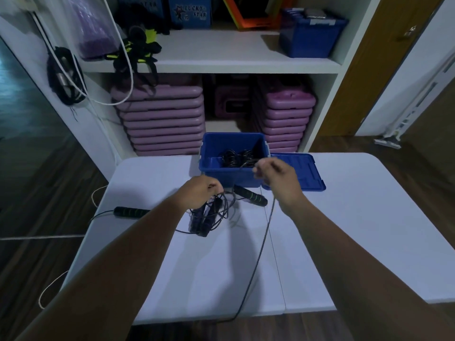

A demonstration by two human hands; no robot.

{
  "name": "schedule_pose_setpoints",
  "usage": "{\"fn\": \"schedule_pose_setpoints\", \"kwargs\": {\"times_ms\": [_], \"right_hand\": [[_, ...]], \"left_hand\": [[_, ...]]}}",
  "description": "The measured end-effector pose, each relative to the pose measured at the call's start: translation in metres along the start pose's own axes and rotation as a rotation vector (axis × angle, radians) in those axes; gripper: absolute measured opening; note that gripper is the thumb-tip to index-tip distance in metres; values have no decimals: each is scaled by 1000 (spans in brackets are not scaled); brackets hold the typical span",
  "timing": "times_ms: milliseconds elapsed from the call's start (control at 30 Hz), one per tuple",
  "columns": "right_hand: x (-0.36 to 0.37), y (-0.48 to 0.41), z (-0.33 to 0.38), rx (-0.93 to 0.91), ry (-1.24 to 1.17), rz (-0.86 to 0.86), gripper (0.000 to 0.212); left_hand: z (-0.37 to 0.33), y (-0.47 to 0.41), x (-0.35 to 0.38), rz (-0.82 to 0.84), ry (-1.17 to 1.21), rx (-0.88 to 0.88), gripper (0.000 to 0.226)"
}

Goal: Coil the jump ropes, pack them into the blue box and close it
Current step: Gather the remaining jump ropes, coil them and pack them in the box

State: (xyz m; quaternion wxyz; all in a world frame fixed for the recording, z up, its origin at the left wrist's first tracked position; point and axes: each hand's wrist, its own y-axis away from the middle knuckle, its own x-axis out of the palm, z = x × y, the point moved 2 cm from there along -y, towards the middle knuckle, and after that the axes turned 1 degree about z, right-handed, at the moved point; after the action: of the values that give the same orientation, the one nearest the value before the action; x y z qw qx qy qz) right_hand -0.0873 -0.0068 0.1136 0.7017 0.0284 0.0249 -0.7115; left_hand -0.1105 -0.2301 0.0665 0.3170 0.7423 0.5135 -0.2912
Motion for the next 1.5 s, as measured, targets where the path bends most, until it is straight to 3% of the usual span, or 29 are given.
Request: {"fn": "schedule_pose_setpoints", "kwargs": {"times_ms": [200,300,400,500,633,700,767,867,1000,1133,1333,1433,1500], "right_hand": [[-26,-10,27,129,-750,-84,27],[-31,-10,41,180,-850,-157,28],[-44,-14,41,135,-361,-213,23],[-52,-15,31,-41,341,-44,18],[-55,-4,-3,227,1441,412,79],[-57,3,-20,291,1695,415,69],[-63,8,-31,337,1717,323,55],[-84,5,-45,425,1361,96,65],[-111,1,-44,520,513,-309,89],[-133,3,-46,622,-47,-600,56],[-146,5,-56,505,-538,-811,27],[-145,2,-66,411,-793,-778,26],[-138,0,-71,372,-895,-748,21]], "left_hand": [[12,1,9,73,-114,-4,17],[15,-1,12,60,-284,-22,15],[21,-1,9,-9,-416,-76,18],[28,-2,1,-107,-328,-158,23],[38,-7,-16,-279,-99,-267,22],[41,-9,-25,-357,-59,-322,21],[45,-10,-31,-413,-31,-374,21],[51,-8,-37,-451,-2,-414,23],[65,-3,-39,-481,52,-449,26],[76,-2,-39,-530,127,-459,28],[80,-3,-38,-564,140,-479,28],[70,-2,-35,-534,97,-436,24],[58,0,-29,-427,-64,-333,33]]}}
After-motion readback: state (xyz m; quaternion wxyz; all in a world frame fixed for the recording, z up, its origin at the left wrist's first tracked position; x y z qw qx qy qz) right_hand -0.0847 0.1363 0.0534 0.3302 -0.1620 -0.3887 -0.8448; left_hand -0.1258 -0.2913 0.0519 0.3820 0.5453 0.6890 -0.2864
